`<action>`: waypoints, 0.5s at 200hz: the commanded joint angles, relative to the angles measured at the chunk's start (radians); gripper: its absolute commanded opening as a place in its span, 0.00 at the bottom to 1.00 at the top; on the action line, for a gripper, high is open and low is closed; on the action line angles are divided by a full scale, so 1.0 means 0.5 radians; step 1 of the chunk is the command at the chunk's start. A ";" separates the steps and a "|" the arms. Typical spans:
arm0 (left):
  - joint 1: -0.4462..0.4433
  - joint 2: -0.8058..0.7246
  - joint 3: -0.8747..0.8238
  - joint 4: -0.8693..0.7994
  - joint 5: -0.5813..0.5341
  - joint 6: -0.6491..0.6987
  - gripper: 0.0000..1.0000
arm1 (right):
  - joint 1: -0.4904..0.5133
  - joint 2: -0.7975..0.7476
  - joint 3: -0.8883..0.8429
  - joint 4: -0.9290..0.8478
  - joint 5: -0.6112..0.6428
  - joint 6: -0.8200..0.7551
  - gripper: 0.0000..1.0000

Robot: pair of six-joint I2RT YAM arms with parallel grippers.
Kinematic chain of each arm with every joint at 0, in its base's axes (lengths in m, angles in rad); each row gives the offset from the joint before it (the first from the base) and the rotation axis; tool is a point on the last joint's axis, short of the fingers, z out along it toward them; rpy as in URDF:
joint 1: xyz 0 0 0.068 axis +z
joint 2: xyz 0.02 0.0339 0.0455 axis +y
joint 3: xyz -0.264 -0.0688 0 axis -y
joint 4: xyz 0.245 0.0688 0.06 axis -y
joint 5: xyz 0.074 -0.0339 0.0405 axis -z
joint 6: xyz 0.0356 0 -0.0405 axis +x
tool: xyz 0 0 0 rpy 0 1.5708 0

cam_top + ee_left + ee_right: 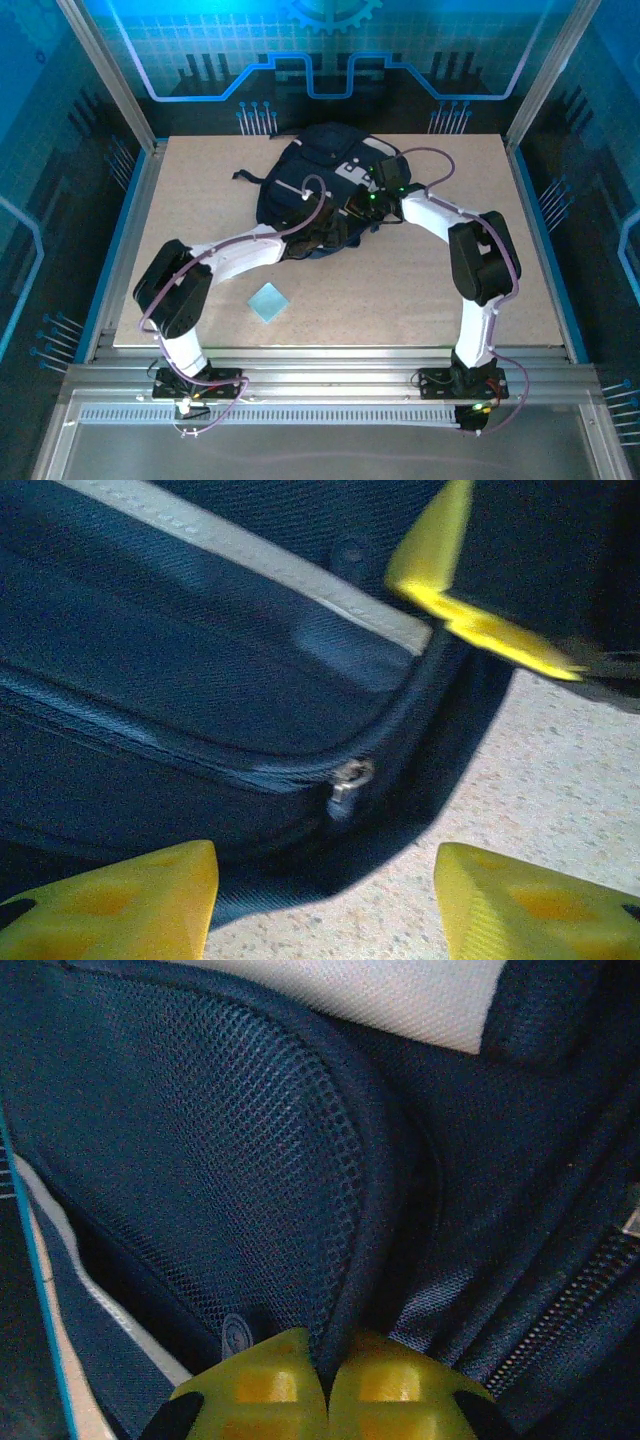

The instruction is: Pack the student bag

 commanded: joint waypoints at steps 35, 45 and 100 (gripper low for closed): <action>-0.003 0.170 0.184 0.008 -0.193 0.057 0.59 | -0.031 -0.186 -0.011 0.262 -0.242 0.193 0.00; -0.001 0.194 0.198 0.019 -0.194 0.059 0.57 | -0.031 -0.188 -0.016 0.279 -0.260 0.205 0.00; -0.002 0.335 0.296 -0.063 -0.174 0.022 0.41 | -0.046 -0.182 -0.041 0.379 -0.312 0.299 0.00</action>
